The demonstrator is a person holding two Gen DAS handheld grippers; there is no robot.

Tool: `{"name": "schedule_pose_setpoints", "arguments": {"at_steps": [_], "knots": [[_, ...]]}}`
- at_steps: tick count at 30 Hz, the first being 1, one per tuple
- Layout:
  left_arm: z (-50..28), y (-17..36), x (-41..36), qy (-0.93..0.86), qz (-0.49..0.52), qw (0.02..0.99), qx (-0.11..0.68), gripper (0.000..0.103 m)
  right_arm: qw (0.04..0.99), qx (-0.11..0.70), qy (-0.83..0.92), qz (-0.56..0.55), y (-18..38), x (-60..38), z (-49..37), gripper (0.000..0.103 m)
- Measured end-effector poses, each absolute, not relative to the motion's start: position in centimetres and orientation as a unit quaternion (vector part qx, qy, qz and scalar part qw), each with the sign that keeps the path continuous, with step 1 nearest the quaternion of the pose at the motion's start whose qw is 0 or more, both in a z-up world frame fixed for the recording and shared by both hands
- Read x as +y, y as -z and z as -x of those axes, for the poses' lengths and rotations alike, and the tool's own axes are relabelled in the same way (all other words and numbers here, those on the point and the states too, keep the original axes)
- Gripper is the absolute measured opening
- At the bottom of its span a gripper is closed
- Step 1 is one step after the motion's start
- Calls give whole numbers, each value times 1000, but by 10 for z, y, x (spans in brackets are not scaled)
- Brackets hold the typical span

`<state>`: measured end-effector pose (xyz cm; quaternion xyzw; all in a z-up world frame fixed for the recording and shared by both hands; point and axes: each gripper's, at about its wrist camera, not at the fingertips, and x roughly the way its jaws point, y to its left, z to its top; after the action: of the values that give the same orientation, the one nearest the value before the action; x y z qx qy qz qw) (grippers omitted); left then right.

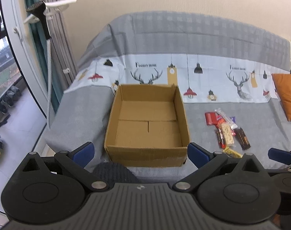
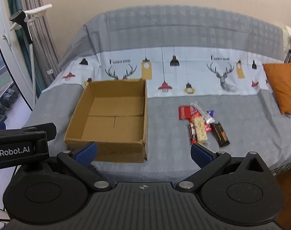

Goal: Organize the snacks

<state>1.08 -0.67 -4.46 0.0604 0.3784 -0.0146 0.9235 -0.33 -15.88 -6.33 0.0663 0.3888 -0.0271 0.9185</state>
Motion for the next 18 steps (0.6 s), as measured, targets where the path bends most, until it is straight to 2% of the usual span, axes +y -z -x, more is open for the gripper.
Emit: {"name": "schedule_pose_setpoints", "arguments": {"at_steps": [6, 10, 18], "knots": [[-44, 112, -23, 30, -39, 906, 421, 103, 906, 417, 32, -66, 119, -180, -19, 103], [-71, 166, -51, 71, -28, 905, 418, 103, 905, 411, 70, -84, 166, -222, -31, 103], [-145, 256, -160, 141, -64, 878, 453, 103, 915, 359, 99, -157, 259, -350, -48, 103]]}}
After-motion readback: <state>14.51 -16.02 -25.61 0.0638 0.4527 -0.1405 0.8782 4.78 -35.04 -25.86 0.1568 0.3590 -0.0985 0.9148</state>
